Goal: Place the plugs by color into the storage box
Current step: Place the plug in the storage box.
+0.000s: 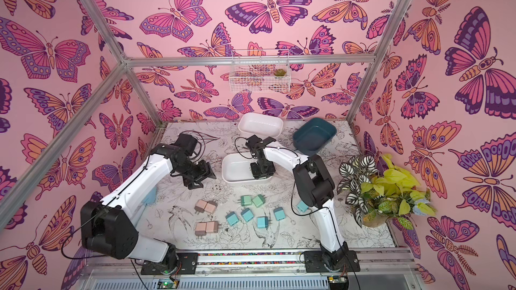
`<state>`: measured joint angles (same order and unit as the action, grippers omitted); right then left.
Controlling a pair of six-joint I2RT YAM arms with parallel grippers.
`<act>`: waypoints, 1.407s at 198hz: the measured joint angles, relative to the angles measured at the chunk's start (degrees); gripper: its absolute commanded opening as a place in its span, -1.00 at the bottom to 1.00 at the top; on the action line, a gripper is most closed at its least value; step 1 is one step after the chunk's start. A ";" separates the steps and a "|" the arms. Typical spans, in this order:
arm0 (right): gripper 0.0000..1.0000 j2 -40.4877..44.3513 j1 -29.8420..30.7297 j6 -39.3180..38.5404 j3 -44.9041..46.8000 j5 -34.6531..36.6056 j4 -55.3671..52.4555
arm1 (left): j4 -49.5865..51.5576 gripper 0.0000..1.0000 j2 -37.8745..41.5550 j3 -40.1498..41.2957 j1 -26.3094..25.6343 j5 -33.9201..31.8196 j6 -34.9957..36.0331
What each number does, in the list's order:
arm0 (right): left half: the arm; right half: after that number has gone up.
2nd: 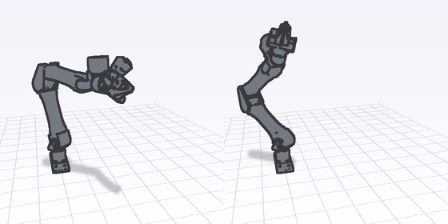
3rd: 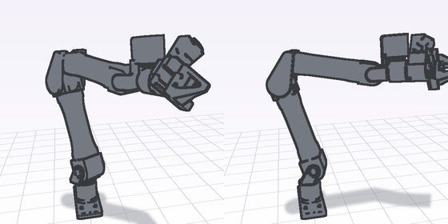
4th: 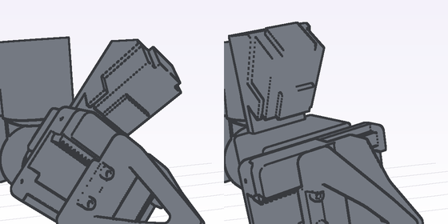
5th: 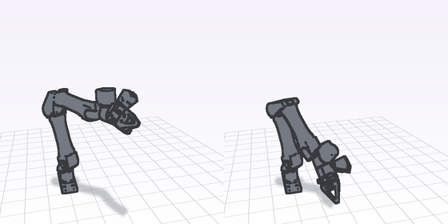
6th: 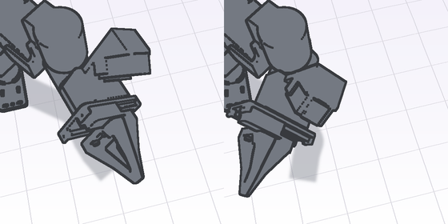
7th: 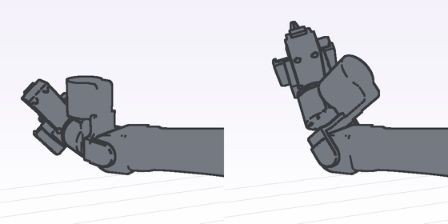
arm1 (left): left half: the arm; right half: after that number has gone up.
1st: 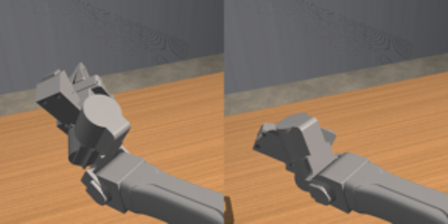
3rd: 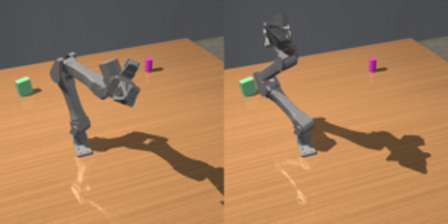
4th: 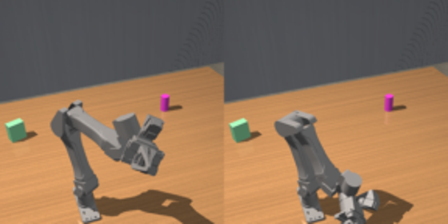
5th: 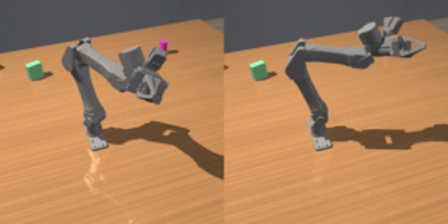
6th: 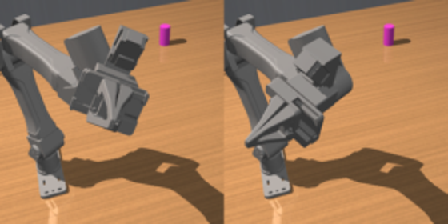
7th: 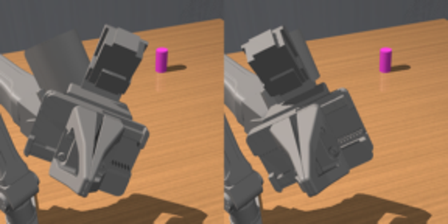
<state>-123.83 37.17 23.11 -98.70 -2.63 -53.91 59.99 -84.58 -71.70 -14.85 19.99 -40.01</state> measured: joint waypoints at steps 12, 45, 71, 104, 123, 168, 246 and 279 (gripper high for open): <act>-0.09 -0.57 0.07 0.02 0.00 0.00 0.31 | 0.00 0.37 0.20 0.28 0.00 0.00 -0.09; 0.20 -1.27 0.11 0.33 -0.02 0.02 0.48 | 0.00 0.36 0.76 0.39 0.00 0.00 -0.13; 0.42 -1.27 0.11 0.83 -0.35 0.13 -0.11 | 0.00 0.36 0.94 0.42 0.00 0.00 -0.13; 0.49 -1.05 0.11 0.94 -2.54 0.61 -1.97 | 0.02 0.36 0.96 0.31 0.00 -0.26 -0.09; 0.49 0.68 0.11 0.96 -3.28 1.79 -3.74 | 0.00 0.36 1.29 -0.55 0.00 -1.20 0.13; 0.50 16.22 0.39 3.04 -0.59 3.08 -5.42 | 0.00 0.35 2.36 -1.77 0.00 -2.10 0.55; 0.04 32.85 5.53 7.91 23.80 0.48 -3.37 | -0.02 0.36 1.49 -1.77 -0.02 -1.97 0.57; -0.02 32.70 7.74 9.18 32.26 0.42 0.15 | -0.11 0.37 0.04 -1.77 -0.07 -1.60 0.61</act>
<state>-91.13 44.91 32.29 -66.43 -2.22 -53.76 59.88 -84.53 -73.47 -14.92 18.39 -39.40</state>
